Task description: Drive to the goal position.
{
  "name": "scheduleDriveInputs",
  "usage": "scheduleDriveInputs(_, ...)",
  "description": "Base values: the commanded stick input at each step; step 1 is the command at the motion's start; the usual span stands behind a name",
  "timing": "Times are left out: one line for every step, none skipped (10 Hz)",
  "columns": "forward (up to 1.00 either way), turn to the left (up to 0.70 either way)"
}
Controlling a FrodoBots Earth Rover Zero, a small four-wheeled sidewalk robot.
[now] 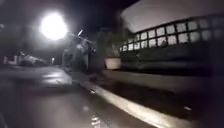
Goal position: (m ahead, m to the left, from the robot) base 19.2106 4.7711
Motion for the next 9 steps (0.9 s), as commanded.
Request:
scheduleDriveInputs(0.5,0.5)
scheduleDriveInputs(0.5,0.5)
scheduleDriveInputs(0.5,0.5)
scheduleDriveInputs(0.5,0.5)
scheduleDriveInputs(0.5,0.5)
scheduleDriveInputs(0.5,0.5)
scheduleDriveInputs(0.5,0.5)
scheduleDriveInputs(0.5,0.5)
scheduleDriveInputs(0.5,0.5)
